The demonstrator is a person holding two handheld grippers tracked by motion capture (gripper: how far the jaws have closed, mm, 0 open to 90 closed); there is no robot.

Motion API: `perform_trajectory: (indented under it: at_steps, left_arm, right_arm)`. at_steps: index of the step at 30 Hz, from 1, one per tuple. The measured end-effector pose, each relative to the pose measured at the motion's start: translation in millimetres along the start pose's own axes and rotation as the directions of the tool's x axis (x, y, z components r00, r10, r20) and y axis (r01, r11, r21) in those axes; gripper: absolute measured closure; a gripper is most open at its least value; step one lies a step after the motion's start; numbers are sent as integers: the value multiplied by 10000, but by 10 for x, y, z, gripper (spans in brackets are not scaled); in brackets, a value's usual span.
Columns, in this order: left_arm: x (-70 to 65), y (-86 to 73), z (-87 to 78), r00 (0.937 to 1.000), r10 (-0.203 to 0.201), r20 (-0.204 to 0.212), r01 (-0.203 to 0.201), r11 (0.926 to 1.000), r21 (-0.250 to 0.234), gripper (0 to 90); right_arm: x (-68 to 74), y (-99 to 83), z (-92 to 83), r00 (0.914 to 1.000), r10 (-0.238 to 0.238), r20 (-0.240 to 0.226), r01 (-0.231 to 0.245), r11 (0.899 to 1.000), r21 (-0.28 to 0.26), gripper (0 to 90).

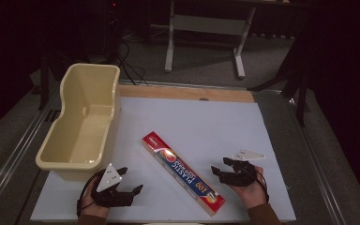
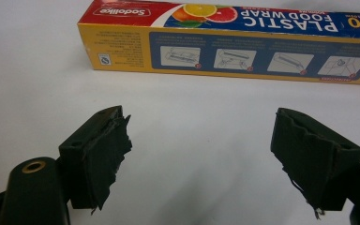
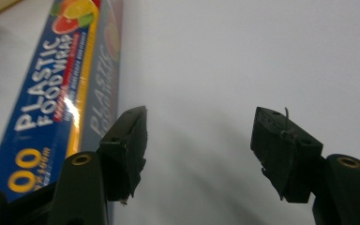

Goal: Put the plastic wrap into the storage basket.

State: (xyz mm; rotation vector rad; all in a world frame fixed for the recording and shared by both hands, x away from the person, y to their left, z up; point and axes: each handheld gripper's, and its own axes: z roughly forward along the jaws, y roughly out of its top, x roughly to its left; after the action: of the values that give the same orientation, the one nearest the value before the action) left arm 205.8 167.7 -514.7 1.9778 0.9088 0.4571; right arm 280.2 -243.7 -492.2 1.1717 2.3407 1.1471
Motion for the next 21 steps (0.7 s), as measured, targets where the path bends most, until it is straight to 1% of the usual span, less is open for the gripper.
perform_trajectory:
  at_steps: [3,4,7,11,13,17,21]
  left_arm:
    - [3,1,-1,10000,-14,1,14,10000,-29,191]
    - [2,1,0,10000,-9,3,9,10000,-25,191]
    - [3,2,3,10000,32,6,-32,10000,6,191]
    - [1,2,2,10000,-14,22,14,10000,-39,191]
    - [3,2,2,10000,0,22,0,10000,-38,191]
    - [4,0,-2,10000,-6,31,7,10000,-39,191]
    - [4,1,-4,10000,-16,36,17,10000,-53,191]
  right_arm:
    - [48,50,24,9999,-21,-124,22,10000,80,348]
    - [74,76,37,9996,-135,-253,137,9999,88,347]
    - [155,145,82,9983,-280,-507,289,9994,166,314]
    - [284,269,172,9954,-505,-811,533,9980,331,266]
    - [354,338,233,9936,-770,-826,814,9954,502,233]
    - [463,428,326,9898,-1082,-928,1148,9909,700,207]
    - [550,502,411,9868,-1237,-1045,1330,9873,874,192]
